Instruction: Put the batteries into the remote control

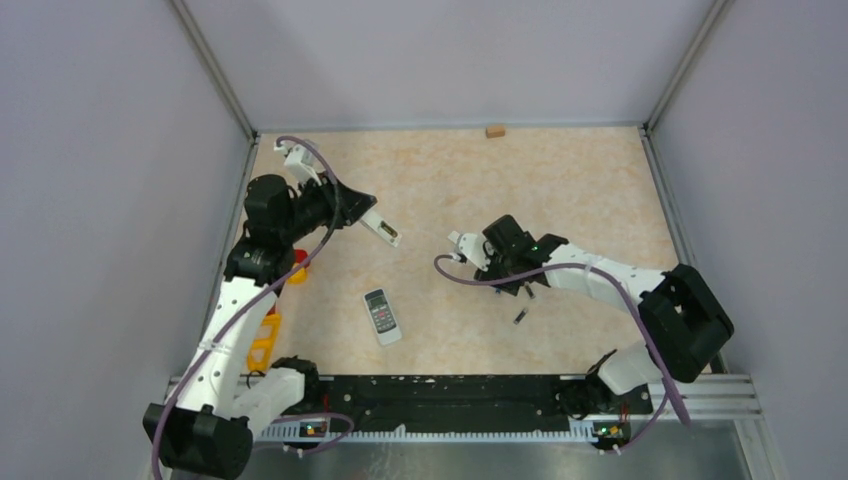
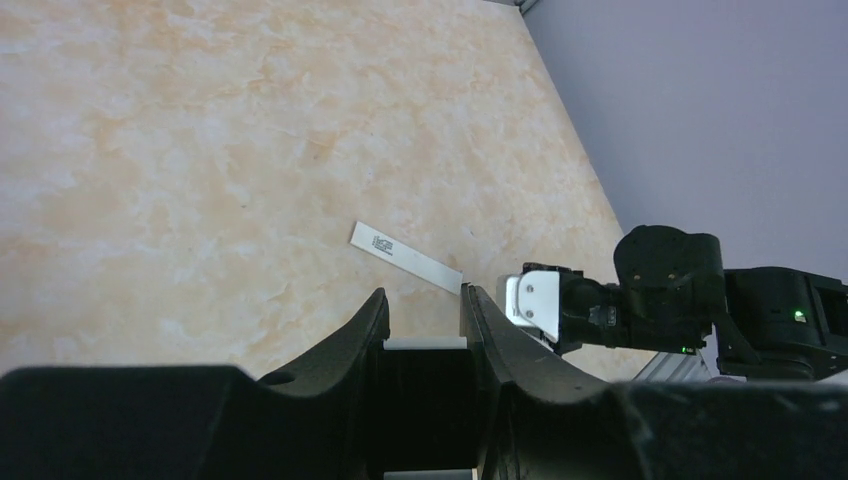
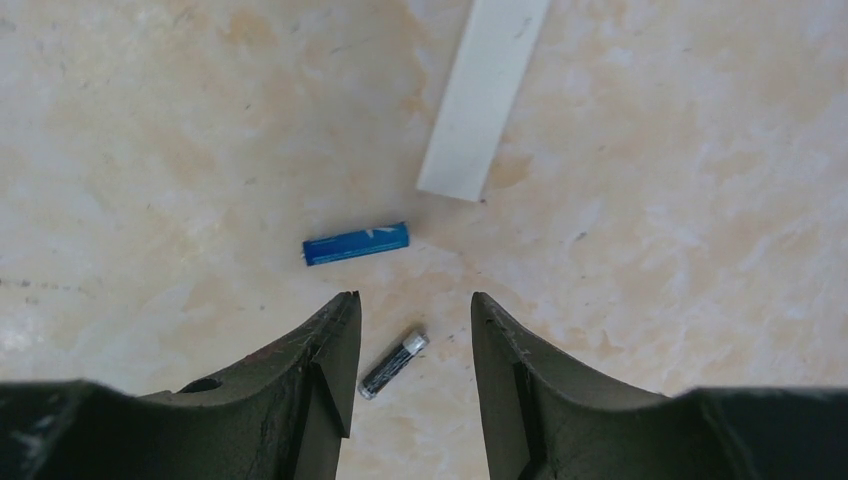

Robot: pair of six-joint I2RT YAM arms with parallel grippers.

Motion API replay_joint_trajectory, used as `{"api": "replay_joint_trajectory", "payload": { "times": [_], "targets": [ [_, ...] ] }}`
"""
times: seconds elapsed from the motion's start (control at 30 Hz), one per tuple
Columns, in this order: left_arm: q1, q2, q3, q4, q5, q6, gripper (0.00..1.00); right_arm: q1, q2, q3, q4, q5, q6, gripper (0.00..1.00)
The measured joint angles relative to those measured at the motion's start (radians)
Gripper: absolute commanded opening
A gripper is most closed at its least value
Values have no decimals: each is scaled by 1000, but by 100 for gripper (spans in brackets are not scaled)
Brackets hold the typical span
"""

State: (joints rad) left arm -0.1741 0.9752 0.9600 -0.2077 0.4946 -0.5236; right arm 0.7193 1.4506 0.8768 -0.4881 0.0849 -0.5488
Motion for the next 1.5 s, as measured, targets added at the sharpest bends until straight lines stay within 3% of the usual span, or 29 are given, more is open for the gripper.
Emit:
{"api": "replay_joint_trajectory", "payload": {
  "times": [0.4,1.13,1.27,1.5],
  "targets": [
    [86,32,1,-8,96,-41,0,14,63,-1,-11,-40,-128,46],
    [130,39,1,23,173,-72,0,21,138,8,34,-98,-192,44],
    [132,40,1,24,175,-74,0,21,156,23,43,-116,-201,38],
    [135,40,0,25,183,-76,0,17,199,68,12,-165,-214,13]
  ]
}}
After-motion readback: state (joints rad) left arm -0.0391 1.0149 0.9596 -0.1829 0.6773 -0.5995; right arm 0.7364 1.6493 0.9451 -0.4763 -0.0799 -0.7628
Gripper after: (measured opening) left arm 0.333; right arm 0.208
